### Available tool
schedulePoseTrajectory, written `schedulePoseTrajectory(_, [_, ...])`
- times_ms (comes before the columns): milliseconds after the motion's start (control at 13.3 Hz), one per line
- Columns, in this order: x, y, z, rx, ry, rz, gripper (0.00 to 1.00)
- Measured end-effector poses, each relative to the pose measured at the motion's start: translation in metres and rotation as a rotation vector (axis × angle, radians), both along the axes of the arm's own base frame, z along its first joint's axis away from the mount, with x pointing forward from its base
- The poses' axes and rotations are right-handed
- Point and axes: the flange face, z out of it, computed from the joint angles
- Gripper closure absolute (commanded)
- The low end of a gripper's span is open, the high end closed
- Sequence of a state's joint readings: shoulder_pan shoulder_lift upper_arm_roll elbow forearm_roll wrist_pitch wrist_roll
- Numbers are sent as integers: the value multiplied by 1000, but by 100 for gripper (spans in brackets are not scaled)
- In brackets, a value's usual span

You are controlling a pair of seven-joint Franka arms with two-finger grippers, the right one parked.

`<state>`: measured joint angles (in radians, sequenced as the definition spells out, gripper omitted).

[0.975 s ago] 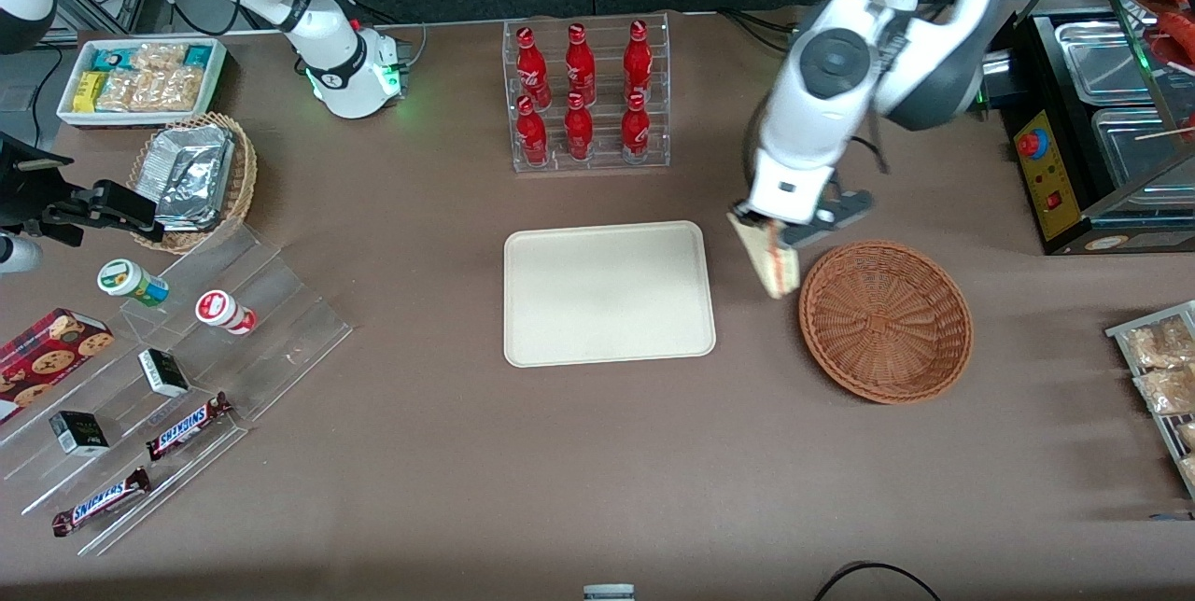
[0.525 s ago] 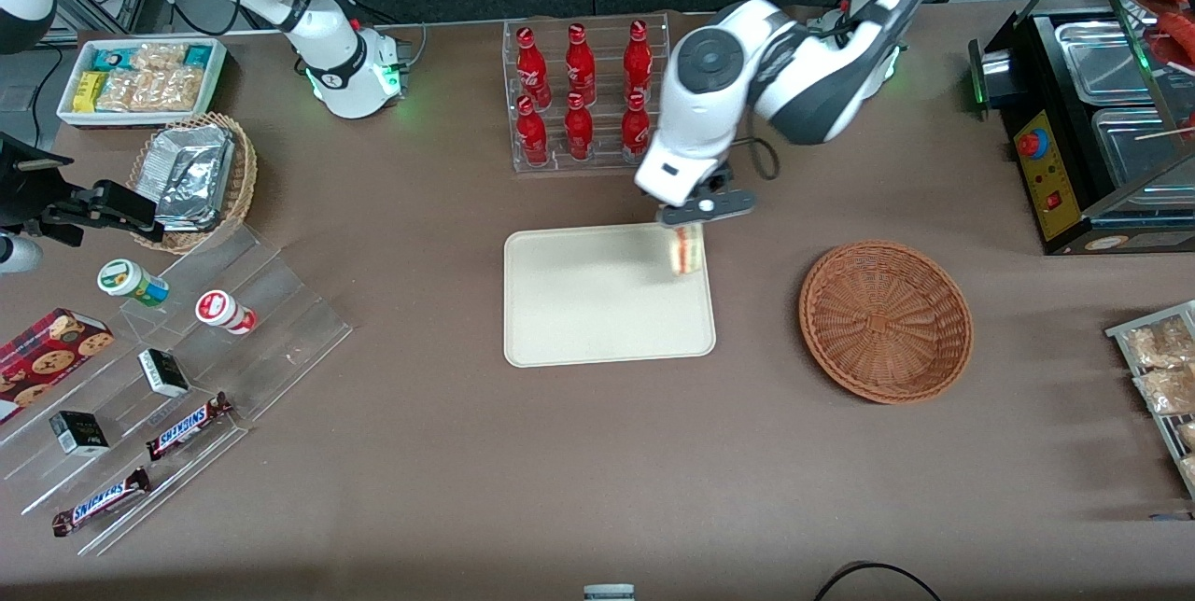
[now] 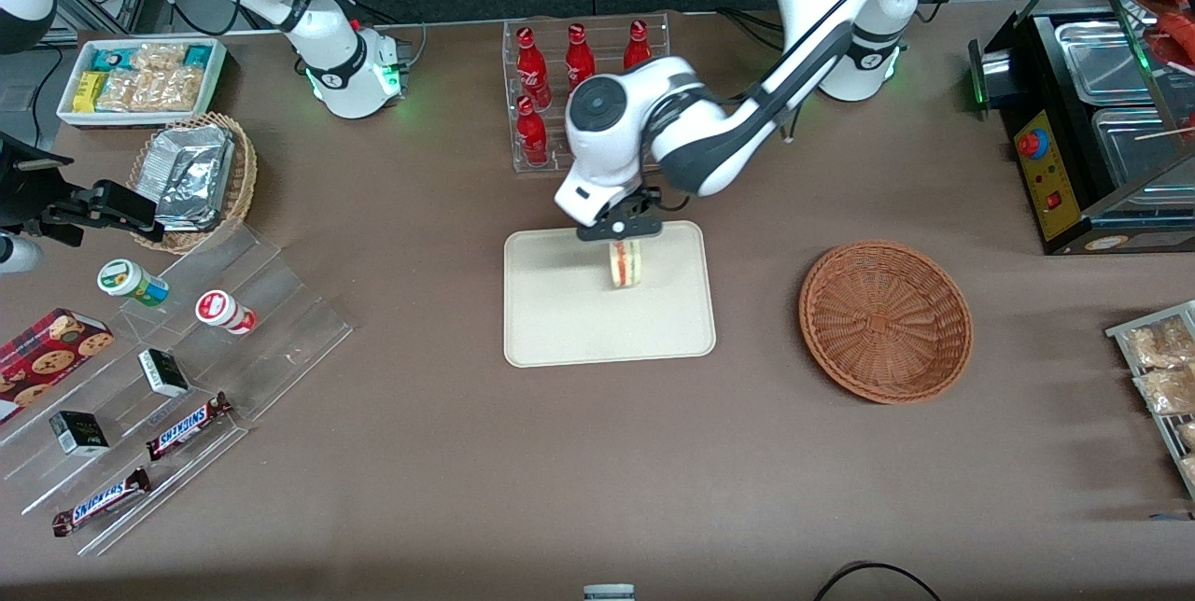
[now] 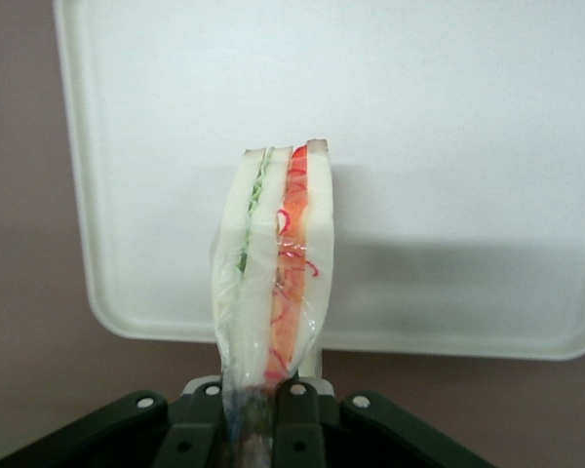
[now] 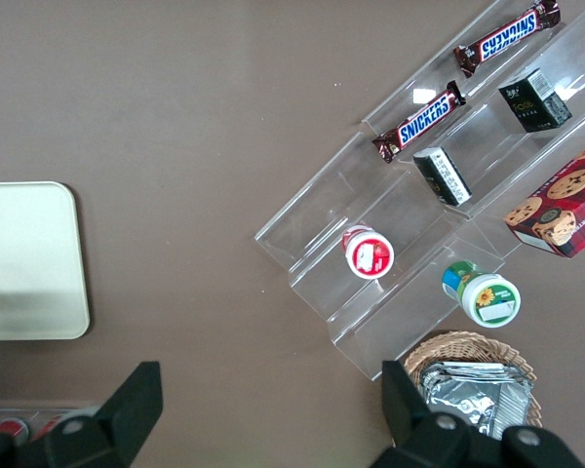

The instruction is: Place sandwich from basket to tray

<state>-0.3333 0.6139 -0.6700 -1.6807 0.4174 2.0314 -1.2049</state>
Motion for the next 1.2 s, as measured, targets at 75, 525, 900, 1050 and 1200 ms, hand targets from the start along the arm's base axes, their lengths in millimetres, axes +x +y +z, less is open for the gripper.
schedulePoseTrajectory(75, [0, -6, -13, 4, -6, -4, 100])
schedulePoseTrajectory(525, [16, -9, -42, -26, -52, 29, 100])
schedulePoseTrajectory(900, [21, -6, -48, -21, -71, 28, 100])
schedulePoseTrajectory(1050, [21, -9, -49, -27, -73, 25, 15])
schedulePoseTrajectory(1200, [22, -10, -49, -31, -75, 25, 0])
